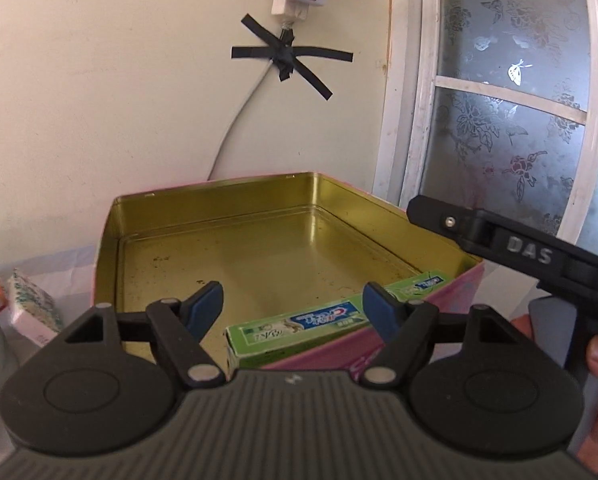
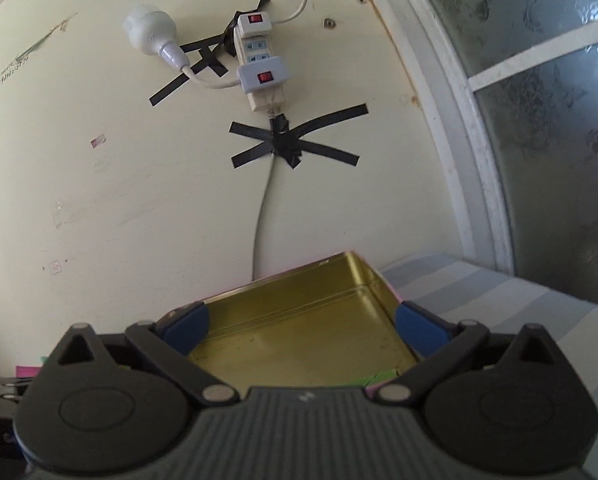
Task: Organize objects
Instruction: 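Carry the green toothpaste box with the left gripper and drop it into the pink tin, then move the left gripper back to the pile of items, then grasp the green Dafi wipes pack with the left gripper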
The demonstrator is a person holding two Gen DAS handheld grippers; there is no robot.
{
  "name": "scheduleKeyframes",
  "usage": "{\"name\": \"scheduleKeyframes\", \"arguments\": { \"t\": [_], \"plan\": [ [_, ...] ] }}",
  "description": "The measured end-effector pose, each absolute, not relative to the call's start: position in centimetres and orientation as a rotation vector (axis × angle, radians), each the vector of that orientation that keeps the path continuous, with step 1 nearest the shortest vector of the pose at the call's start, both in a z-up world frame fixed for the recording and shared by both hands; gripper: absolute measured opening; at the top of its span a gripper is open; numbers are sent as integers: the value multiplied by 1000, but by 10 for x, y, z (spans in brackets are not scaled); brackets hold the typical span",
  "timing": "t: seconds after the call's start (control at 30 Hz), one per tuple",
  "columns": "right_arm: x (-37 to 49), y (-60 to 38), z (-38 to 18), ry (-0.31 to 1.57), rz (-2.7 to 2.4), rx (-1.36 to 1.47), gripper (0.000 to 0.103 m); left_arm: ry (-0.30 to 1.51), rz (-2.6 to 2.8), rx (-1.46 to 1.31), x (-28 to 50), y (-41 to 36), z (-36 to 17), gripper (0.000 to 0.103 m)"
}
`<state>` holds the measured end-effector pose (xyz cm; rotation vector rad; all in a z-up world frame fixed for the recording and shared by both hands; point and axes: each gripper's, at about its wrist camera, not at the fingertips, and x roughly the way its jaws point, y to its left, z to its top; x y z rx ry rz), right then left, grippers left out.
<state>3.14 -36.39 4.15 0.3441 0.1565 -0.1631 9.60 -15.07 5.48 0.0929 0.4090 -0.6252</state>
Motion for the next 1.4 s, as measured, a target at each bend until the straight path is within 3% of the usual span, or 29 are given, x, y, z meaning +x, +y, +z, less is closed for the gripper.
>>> {"name": "scheduleKeyframes", "arguments": {
  "t": [0.03,0.13,0.2,0.47,0.67,0.9,1.0,1.1,1.4],
  "plan": [
    [31,-363,42,149,-171,338,102,403,-616,94,93,-148,56,78],
    [28,-360,42,136,-200,314,87,385,-571,89,82,-128,61,79],
    [27,-358,42,132,-209,300,71,381,-527,76,73,-106,64,79],
    [27,-352,40,137,-212,277,47,436,-289,55,41,4,47,79],
    [24,-352,37,144,-131,339,46,499,-136,-51,40,74,36,79],
    [16,-324,41,162,73,395,46,445,-58,-166,47,122,49,82],
    [14,-290,50,181,207,357,46,455,-72,-262,55,140,50,80],
    [23,-241,59,233,359,290,47,468,-137,-349,66,149,49,69],
    [102,-113,47,465,571,167,47,523,-215,-422,89,152,34,74]
  ]
}}
